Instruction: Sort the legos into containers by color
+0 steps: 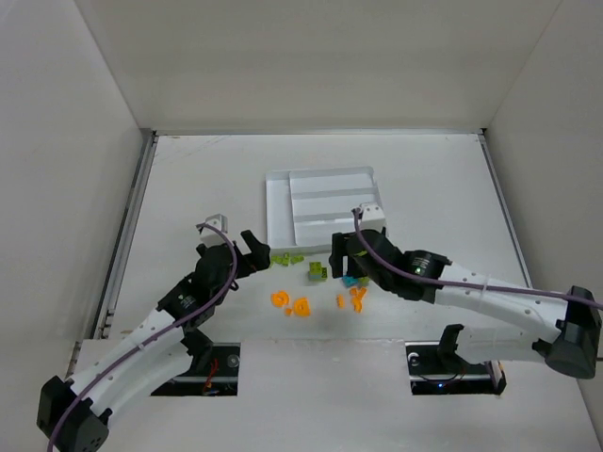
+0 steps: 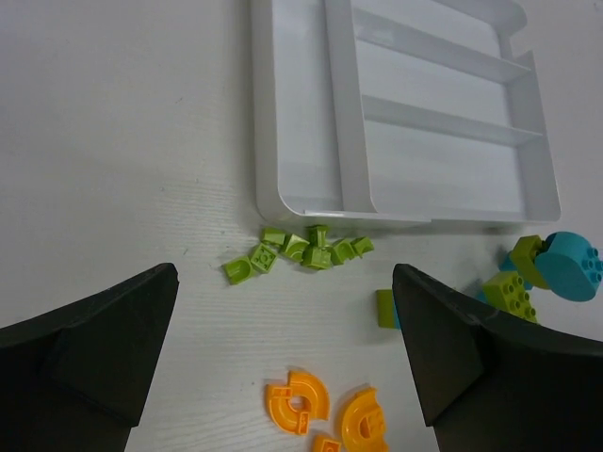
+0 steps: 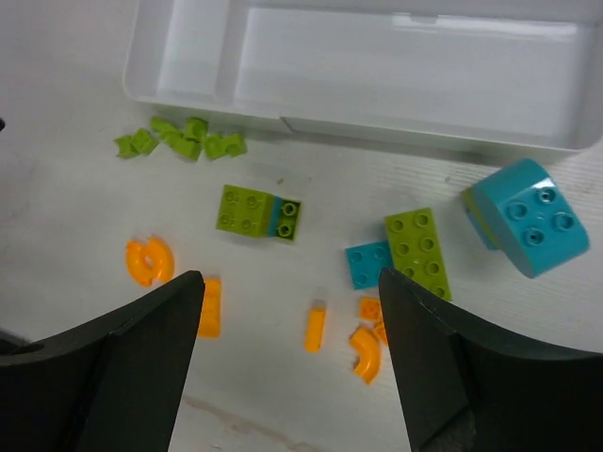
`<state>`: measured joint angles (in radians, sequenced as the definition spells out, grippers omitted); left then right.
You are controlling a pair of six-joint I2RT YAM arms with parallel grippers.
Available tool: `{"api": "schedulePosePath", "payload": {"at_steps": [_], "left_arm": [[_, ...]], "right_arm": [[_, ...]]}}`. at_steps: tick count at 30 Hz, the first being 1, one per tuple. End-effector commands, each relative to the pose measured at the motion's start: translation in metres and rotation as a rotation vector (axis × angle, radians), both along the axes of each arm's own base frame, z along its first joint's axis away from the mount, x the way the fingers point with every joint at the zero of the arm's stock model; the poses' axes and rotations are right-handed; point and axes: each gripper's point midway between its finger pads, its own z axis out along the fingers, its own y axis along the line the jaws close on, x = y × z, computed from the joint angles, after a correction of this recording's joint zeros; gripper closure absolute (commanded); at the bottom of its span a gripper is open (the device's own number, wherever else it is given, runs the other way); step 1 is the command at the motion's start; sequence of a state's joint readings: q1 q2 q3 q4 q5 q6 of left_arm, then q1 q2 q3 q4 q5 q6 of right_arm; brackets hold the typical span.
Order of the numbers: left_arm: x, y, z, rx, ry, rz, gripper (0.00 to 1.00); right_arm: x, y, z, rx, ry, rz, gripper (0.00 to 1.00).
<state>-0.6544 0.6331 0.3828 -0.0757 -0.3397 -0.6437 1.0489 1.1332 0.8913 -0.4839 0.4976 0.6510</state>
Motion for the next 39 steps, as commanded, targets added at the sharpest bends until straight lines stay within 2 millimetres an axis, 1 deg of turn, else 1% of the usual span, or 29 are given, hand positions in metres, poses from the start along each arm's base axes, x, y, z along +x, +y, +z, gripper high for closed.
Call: {"api": "schedulePosePath", "payload": {"at_steps": [1,2,4,5,6,7,9,10,12,14,16,17,18,19,20,21,22,24,25,26,27,29,31,32,34,35,39], "left_arm": [[-0.002,0.002,0.007,-0.047,-0.023,0.022,0.00],[-0.002,0.003,0.007,-0.053,-0.025,0.022,0.00],[-0.002,0.003,0.007,-0.059,-0.029,0.023,0.00],[-0.002,0.003,0.007,-0.059,-0.029,0.023,0.00],[0.001,0.006,0.004,-0.048,-0.027,0.044,0.00],[0.002,0.008,0.001,-0.043,-0.018,0.057,0.00],[0.002,0.005,0.000,-0.053,-0.012,0.062,0.00],[0.002,0.003,0.001,-0.065,-0.018,0.059,0.00],[0.003,0.000,0.002,-0.095,-0.029,0.071,0.00],[0.001,0.004,0.002,-0.123,-0.034,0.111,0.00],[-0.002,0.009,0.002,-0.141,-0.027,0.144,0.00],[-0.003,0.008,0.004,-0.143,-0.035,0.139,0.09],[-0.005,0.009,0.005,-0.130,-0.043,0.130,0.43],[-0.006,0.009,0.004,-0.112,-0.041,0.120,0.60],[-0.008,0.009,0.002,-0.095,-0.034,0.112,0.68],[-0.011,0.010,-0.003,-0.077,-0.011,0.103,0.75],[-0.015,0.011,-0.008,-0.057,0.013,0.097,0.78],[-0.024,0.012,-0.020,-0.020,0.051,0.085,0.78],[-0.029,0.015,-0.028,0.010,0.073,0.084,0.76],[-0.031,0.016,-0.031,0.018,0.085,0.082,0.74],[-0.036,0.014,-0.034,0.010,0.109,0.078,0.68],[-0.040,0.013,-0.037,0.019,0.128,0.073,0.64],[-0.042,0.013,-0.040,0.028,0.148,0.085,0.57],[-0.042,0.014,-0.042,0.038,0.163,0.091,0.56],[-0.042,0.015,-0.045,0.062,0.184,0.100,0.54],[-0.041,0.015,-0.044,0.065,0.186,0.103,0.54],[-0.037,0.009,-0.040,0.037,0.157,0.091,0.51]], "right_arm": [[-0.004,0.025,0.025,0.035,-0.042,0.035,0.22],[-0.007,0.029,0.027,0.042,-0.044,0.044,0.25],[-0.017,0.041,0.027,0.057,-0.040,0.074,0.35],[-0.022,0.046,0.026,0.059,-0.037,0.090,0.43],[-0.025,0.050,0.023,0.056,-0.033,0.102,0.49],[-0.030,0.053,0.018,0.046,-0.026,0.115,0.57],[-0.042,0.062,0.006,0.018,-0.005,0.149,0.76],[-0.047,0.065,0.000,0.008,0.005,0.165,0.81],[-0.060,0.075,-0.012,-0.016,0.022,0.208,0.84],[-0.073,0.086,-0.026,-0.046,0.030,0.258,0.82],[-0.086,0.096,-0.040,-0.061,0.040,0.303,0.75],[-0.091,0.099,-0.046,-0.064,0.040,0.321,0.71],[-0.095,0.103,-0.053,-0.060,0.040,0.335,0.66],[-0.098,0.107,-0.059,-0.044,0.040,0.348,0.58],[-0.100,0.110,-0.062,-0.033,0.042,0.355,0.53],[-0.103,0.114,-0.066,-0.011,0.046,0.362,0.45],[-0.103,0.117,-0.070,0.006,0.048,0.364,0.39],[-0.103,0.123,-0.078,0.010,0.045,0.365,0.33],[-0.102,0.124,-0.083,-0.003,0.047,0.358,0.31],[-0.102,0.124,-0.086,-0.012,0.049,0.354,0.29],[-0.101,0.123,-0.094,-0.036,0.060,0.338,0.27],[-0.100,0.121,-0.103,-0.060,0.071,0.320,0.26],[-0.099,0.121,-0.112,-0.071,0.090,0.307,0.25],[-0.097,0.121,-0.116,-0.074,0.096,0.300,0.25],[-0.092,0.121,-0.123,-0.090,0.106,0.278,0.25],[-0.090,0.119,-0.126,-0.099,0.108,0.263,0.27],[-0.080,0.115,-0.133,-0.114,0.124,0.219,0.32]]}}
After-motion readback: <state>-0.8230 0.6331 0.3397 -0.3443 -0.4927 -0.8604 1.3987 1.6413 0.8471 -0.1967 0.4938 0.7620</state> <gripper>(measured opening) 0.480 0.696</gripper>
